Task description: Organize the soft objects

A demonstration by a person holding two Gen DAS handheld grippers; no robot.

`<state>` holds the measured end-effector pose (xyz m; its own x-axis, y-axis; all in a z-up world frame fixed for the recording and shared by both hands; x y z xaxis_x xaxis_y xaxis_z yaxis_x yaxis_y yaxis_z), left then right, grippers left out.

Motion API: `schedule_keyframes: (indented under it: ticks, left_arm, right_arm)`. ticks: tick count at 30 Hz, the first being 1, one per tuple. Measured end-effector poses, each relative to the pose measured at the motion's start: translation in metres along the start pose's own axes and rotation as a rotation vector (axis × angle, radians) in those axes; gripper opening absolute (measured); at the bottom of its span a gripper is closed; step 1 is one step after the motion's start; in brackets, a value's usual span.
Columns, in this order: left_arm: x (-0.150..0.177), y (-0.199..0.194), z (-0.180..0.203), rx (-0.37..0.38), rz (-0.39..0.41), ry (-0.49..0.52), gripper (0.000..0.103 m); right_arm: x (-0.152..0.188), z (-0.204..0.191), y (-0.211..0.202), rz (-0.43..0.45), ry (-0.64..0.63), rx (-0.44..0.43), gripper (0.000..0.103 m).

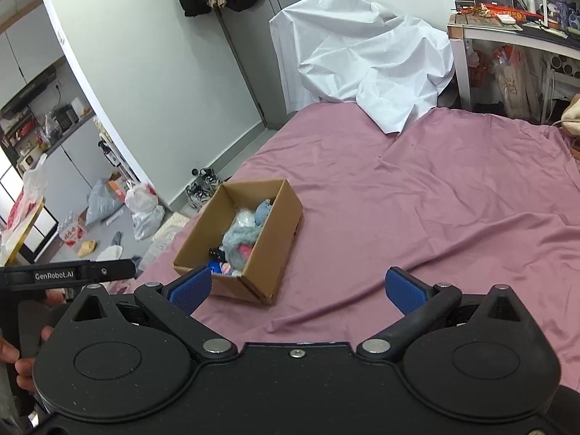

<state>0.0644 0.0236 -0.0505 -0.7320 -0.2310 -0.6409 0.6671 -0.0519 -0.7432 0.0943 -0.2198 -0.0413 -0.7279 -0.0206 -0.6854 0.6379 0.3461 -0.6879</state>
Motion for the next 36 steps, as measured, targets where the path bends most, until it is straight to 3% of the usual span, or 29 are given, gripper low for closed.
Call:
schedule_keyframes:
  ticks: [10, 36]
  left_arm:
    - [0.005, -0.011, 0.002, -0.002, 0.014, 0.013, 0.103]
    - [0.003, -0.033, -0.007, -0.023, 0.043, 0.025, 0.103]
  right_arm:
    - [0.006, -0.006, -0.013, 0.004, -0.032, 0.027, 0.103]
    - [0.007, -0.022, -0.016, 0.005, -0.070, -0.009, 0.103]
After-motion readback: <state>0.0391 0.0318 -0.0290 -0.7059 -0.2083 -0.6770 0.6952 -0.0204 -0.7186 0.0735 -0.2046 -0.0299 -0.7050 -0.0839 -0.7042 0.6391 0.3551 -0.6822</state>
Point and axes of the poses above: each gripper's, at about its wrist camera, not at the fingertips, and y roughly the way its jaws point, z to its right, x to its underside, the point moved 5 cm from there along y, roughly the way its jaws point, and after that the axes turned 4 degrees about x, right-handed, at the moved point
